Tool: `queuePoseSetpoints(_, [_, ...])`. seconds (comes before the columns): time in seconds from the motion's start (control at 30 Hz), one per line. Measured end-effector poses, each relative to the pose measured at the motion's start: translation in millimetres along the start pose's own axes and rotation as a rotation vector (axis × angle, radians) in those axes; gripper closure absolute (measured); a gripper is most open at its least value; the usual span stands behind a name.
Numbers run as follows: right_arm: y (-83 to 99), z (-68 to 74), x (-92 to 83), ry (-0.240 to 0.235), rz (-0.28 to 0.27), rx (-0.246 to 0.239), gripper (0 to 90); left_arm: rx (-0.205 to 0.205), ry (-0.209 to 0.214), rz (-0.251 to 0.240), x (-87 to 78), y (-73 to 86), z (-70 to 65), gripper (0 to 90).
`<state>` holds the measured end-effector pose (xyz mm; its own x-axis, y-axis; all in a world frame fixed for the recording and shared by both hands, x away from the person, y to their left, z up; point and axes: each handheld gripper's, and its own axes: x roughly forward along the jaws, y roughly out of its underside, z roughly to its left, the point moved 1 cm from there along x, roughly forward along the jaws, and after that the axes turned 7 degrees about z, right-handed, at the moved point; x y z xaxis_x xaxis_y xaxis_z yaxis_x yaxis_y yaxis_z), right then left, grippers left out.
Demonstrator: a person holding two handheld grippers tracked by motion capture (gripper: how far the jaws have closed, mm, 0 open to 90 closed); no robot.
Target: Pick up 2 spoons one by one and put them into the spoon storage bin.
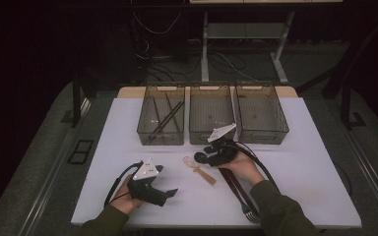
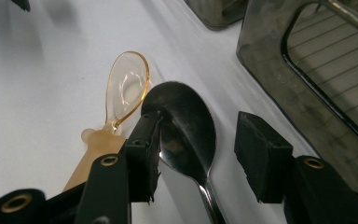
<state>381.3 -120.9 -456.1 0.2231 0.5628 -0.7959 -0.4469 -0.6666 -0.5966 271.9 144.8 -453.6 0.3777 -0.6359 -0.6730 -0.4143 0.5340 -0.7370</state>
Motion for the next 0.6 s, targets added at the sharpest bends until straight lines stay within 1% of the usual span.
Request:
queuePoseSetpoints(0.1, [0.7, 1.3, 0.0, 0.006, 0.002, -0.025, 52.8, 0.001, 0.000, 0.000, -0.1, 0.0, -0.2, 5.8])
queuePoseSetpoints(0.13, [1.2, 1.1, -0.3, 0.006, 0.005, -0.041, 53.6, 0.001, -0.001, 0.000, -0.1, 0.0, -0.1, 5.8])
queuePoseSetpoints(0.23, [2.2, 0.8, -1.0, 0.015, 0.011, -0.070, 57.7, 0.002, -0.001, 0.001, 0.0, 0.0, -0.1, 5.9])
queuePoseSetpoints(0.27, [2.4, 1.7, -1.2, -0.004, 0.006, -0.069, 59.7, 0.002, -0.001, 0.000, 0.1, 0.0, -0.2, 5.9])
queuePoseSetpoints(0.3, [2.7, 1.5, -1.4, -0.009, 0.007, -0.078, 61.1, 0.002, -0.001, 0.001, 0.1, 0.0, -0.1, 5.8])
queuePoseSetpoints(0.37, [3.4, 0.2, -1.7, -0.004, 0.012, -0.105, 61.6, 0.002, -0.001, 0.001, 0.0, 0.0, -0.2, 5.8])
queuePoseSetpoints(0.43, [3.4, 2.1, -1.8, -0.008, 0.018, -0.129, 62.2, 0.002, -0.001, 0.000, 0.0, -0.1, -0.2, 5.9])
queuePoseSetpoints(0.47, [3.2, 2.6, -1.9, 0.009, 0.023, -0.150, 63.5, 0.002, -0.001, 0.001, 0.1, -0.1, -0.3, 5.8])
queuePoseSetpoints(0.5, [2.8, 4.8, -2.0, -0.003, 0.023, -0.147, 64.9, 0.002, -0.002, 0.001, 0.1, -0.1, -0.4, 5.9])
queuePoseSetpoints(0.57, [2.9, 3.5, -2.3, 0.008, 0.030, -0.193, 67.0, 0.003, -0.002, 0.003, 0.0, -0.1, -0.5, 5.8])
queuePoseSetpoints(0.6, [3.0, 4.2, -2.3, -0.001, 0.027, -0.191, 67.6, 0.003, -0.002, 0.003, 0.0, -0.1, -0.6, 5.8])
